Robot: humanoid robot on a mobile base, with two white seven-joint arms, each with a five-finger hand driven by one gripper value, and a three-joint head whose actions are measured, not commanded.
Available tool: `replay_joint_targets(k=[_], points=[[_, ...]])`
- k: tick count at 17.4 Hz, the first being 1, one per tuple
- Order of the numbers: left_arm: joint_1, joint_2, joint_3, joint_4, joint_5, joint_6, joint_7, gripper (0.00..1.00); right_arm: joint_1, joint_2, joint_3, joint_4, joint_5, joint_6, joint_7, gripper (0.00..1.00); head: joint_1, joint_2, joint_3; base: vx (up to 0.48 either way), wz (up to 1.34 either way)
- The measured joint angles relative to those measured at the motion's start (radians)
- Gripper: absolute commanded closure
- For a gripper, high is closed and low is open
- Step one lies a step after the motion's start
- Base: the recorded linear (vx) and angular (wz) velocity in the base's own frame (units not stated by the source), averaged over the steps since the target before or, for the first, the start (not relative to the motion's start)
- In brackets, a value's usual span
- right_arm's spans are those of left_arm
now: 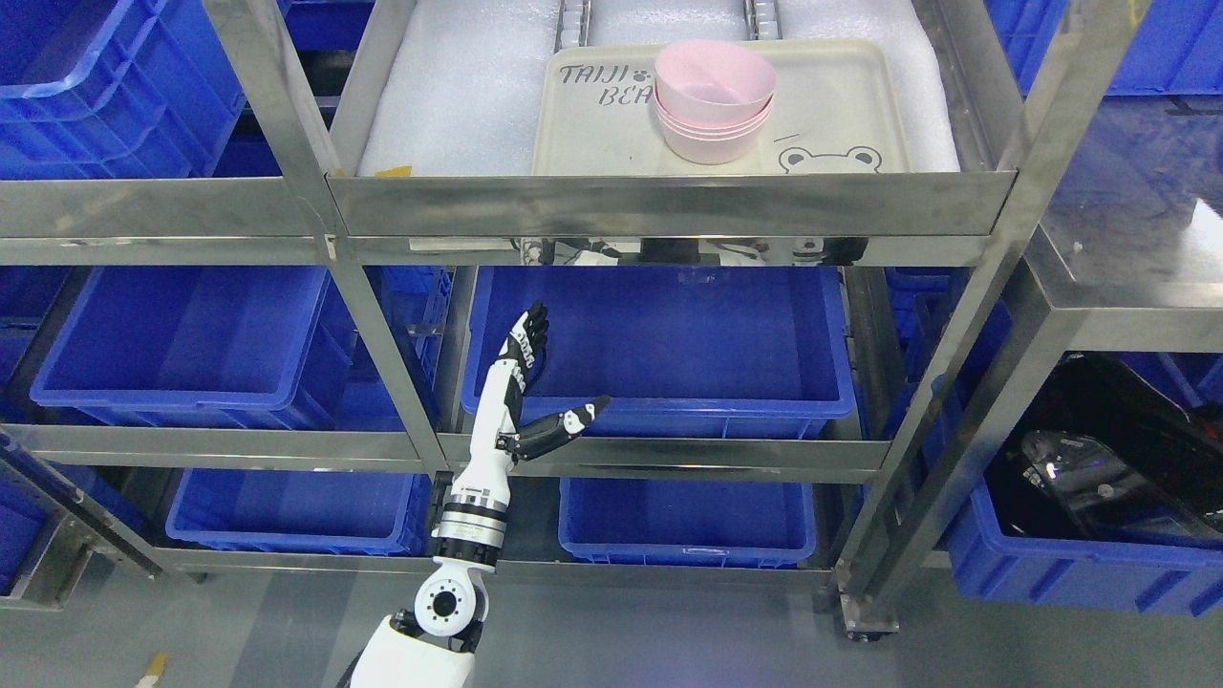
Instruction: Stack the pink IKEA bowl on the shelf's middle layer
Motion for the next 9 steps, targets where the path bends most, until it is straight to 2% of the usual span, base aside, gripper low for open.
replay_joint_targets(k=[4,9], points=[[0.013,0.000,0.017,-0.024,0.027,0.072,0.006,0.00,0.000,0.000,0.000,0.000,0.000,0.000,0.000,0.00,0.0000,0.000,0.000,0.000,0.00],[0.021,-0.001,0.024,-0.055,0.043,0.094,0.007,0.00,0.000,0.000,0.000,0.000,0.000,0.000,0.000,0.00,0.0000,0.000,0.000,0.001,0.00]])
